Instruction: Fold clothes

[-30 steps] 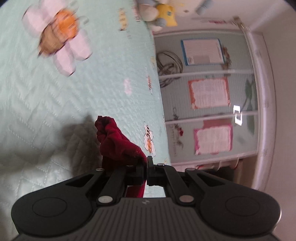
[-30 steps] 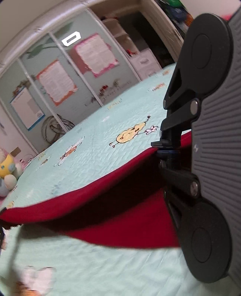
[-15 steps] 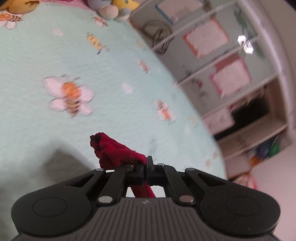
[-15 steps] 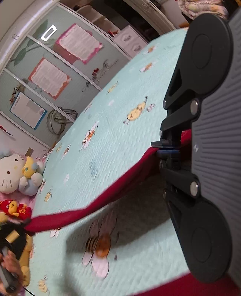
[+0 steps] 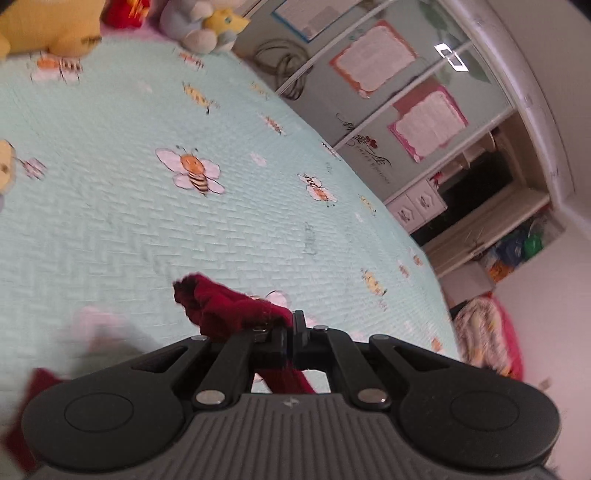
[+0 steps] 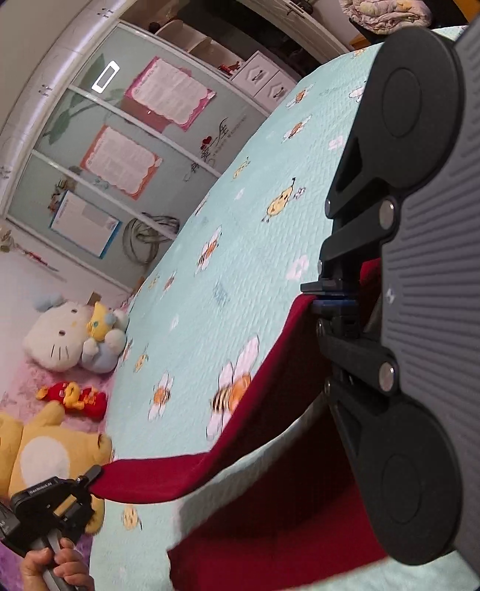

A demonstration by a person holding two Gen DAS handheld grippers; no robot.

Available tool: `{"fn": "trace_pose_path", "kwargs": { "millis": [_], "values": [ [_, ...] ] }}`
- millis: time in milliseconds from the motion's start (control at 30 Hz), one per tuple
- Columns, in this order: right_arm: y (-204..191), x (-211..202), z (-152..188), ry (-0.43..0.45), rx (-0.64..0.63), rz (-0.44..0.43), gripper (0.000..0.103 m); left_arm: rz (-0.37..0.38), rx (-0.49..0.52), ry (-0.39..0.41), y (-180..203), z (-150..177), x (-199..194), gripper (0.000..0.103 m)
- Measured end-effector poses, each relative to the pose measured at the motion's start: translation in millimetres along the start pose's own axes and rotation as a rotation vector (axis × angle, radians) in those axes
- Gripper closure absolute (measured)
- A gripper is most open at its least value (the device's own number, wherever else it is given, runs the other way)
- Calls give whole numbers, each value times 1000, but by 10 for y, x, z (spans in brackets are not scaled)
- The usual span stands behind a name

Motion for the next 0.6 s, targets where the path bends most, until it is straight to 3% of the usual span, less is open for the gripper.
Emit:
{"fn": "trace_pose_path", "kwargs": {
  "millis": [100, 367, 600],
  "values": [
    [-247, -87, 108, -11, 33, -22, 103, -1, 51, 27, -106, 173, -281, 103],
    [-718, -22, 390, -98, 77, -41, 103, -62, 87, -47, -437, 543, -87, 103],
    [-797, -50, 314, -83, 93, -40, 103, 22, 181, 126, -441, 519, -586, 102]
  ]
}}
Point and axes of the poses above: each gripper's, at about its wrist camera, not at the fingertips, and x roughly the way its jaws point, y to its right, z to its underside, the point moved 1 cm from there along x, roughly the way its jaws point, and after that the axes turned 9 degrees about -z, right-handed, at the moved point
